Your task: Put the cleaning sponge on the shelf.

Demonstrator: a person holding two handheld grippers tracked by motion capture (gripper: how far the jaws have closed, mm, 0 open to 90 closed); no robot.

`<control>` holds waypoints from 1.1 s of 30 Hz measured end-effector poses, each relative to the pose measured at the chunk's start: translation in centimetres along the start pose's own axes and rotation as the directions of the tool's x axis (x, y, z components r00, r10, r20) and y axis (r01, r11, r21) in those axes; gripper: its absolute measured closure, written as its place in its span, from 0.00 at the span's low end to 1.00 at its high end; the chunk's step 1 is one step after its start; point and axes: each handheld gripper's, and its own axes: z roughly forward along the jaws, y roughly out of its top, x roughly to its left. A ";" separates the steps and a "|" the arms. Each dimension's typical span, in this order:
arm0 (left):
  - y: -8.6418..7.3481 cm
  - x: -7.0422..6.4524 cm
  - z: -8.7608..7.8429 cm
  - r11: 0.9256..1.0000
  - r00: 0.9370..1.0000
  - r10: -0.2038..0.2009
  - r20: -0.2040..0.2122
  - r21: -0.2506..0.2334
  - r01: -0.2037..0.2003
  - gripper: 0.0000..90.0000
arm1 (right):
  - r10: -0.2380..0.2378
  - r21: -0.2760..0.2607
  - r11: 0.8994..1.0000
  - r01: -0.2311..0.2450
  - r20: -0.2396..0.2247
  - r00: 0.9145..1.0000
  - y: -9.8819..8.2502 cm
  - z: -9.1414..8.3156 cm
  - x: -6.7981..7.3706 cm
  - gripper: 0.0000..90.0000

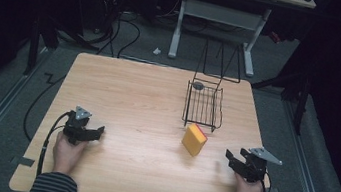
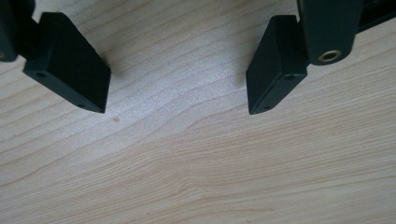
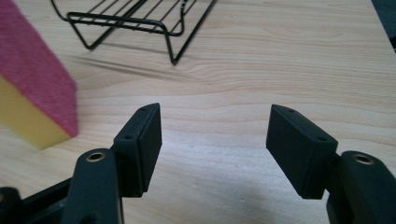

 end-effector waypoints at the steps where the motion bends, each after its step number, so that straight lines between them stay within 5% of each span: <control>1: 0.0 0.0 0.0 1.000 1.000 0.000 0.000 0.001 0.000 0.25 | -0.004 0.004 1.000 0.004 -0.002 1.000 0.0 -0.1 0.1 0.41; 20: 0.0 0.0 0.0 1.000 1.000 0.000 0.000 0.000 0.000 0.25 | -0.056 -0.021 0.998 0.054 -0.073 0.996 -0.3 -1.7 3.2 0.41; 33: 0.0 0.0 0.0 1.000 1.000 0.000 0.000 0.000 0.000 0.25 | -0.124 -0.036 0.992 0.120 -0.145 0.982 -0.1 -1.7 5.7 0.41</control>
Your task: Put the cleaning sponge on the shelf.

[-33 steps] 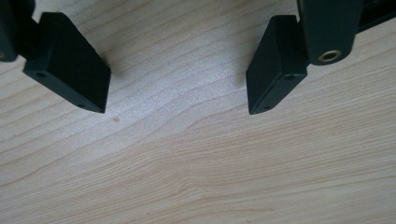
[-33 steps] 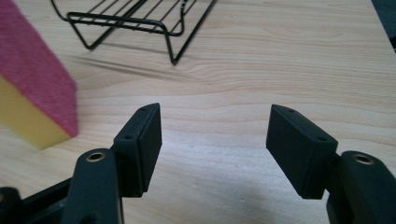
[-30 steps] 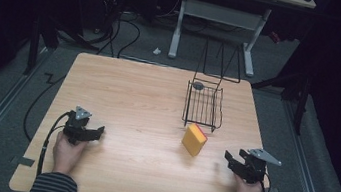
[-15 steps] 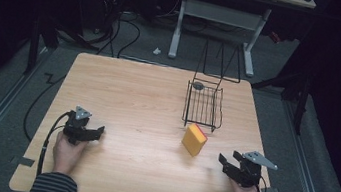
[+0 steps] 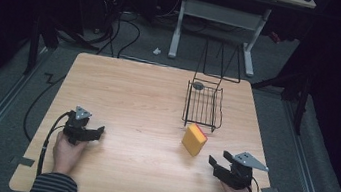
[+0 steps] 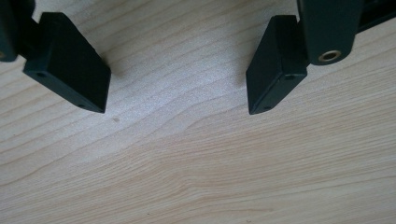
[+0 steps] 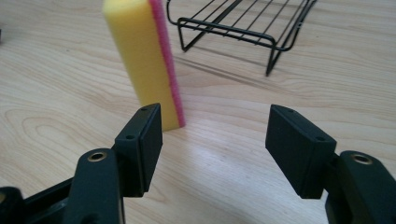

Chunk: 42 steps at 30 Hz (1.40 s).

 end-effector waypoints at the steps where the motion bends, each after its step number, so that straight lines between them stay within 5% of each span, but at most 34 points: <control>1: 0.0 0.0 0.0 1.000 1.000 0.000 0.000 0.000 0.000 0.25 | -0.002 0.003 1.000 0.002 -0.005 1.000 0.1 0.1 0.1 0.41; 21: 0.0 0.0 0.0 1.000 1.000 0.000 0.000 0.000 0.000 0.25 | -0.066 -0.010 0.998 0.065 -0.084 0.994 1.9 2.3 2.2 0.40; 42: 0.0 0.0 0.0 1.000 1.000 0.000 0.000 0.000 0.000 0.25 | -0.048 0.028 0.998 0.051 -0.111 0.993 2.8 5.5 2.4 0.41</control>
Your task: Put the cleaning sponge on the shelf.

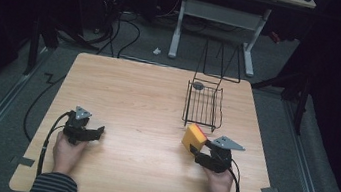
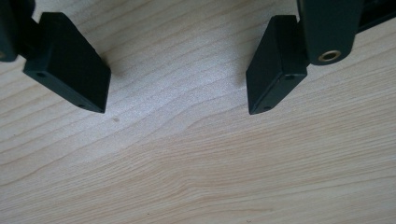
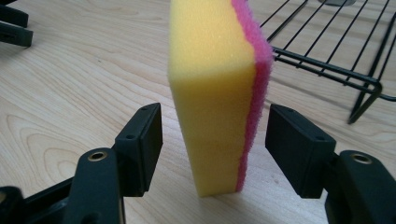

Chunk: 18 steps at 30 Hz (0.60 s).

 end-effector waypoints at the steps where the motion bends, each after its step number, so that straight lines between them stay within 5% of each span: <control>1: 0.0 0.0 0.0 1.000 1.000 0.000 0.000 0.000 0.000 0.25 | 0.002 0.004 1.000 -0.002 0.001 1.000 0.0 0.1 0.0 0.41; 18: 0.0 0.0 0.0 1.000 1.000 0.000 0.000 0.000 0.000 0.25 | -0.003 0.033 0.999 0.003 0.000 1.000 -0.1 2.0 -0.1 0.51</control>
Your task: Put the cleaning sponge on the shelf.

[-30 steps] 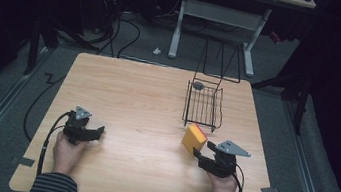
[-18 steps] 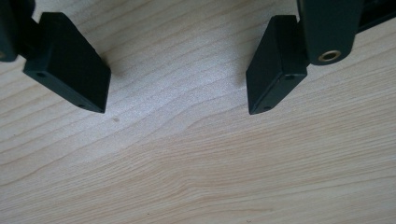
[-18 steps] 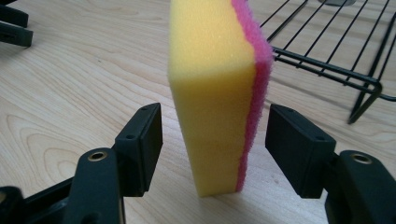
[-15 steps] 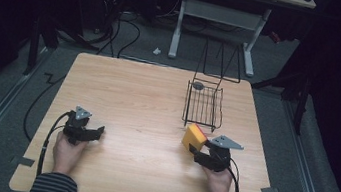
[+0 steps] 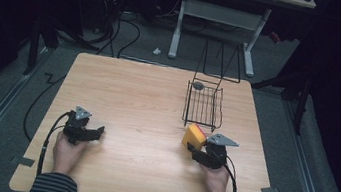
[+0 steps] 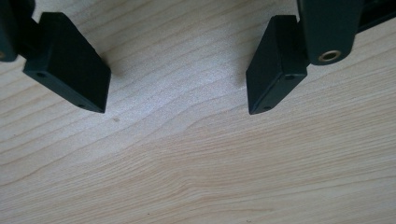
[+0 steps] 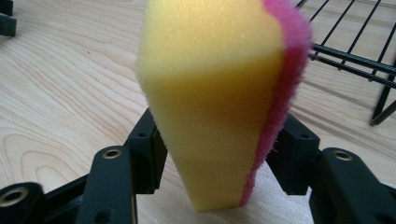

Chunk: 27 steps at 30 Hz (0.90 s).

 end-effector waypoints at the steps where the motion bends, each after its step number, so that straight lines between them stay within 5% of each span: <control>1: 0.0 0.0 0.0 1.000 1.000 0.000 0.000 0.000 0.000 0.25 | -0.002 0.001 1.000 0.002 -0.001 1.000 0.0 0.1 0.0 0.52; 12: 0.0 0.0 0.0 1.000 1.000 0.000 0.000 0.000 0.000 0.25 | -0.010 0.017 1.000 0.010 -0.002 1.000 -0.2 0.5 0.0 0.65; 27: 0.0 0.0 0.0 1.000 1.000 0.000 0.000 0.000 0.000 0.25 | -0.009 0.013 1.000 0.010 -0.025 1.000 -0.1 -0.1 -0.2 0.67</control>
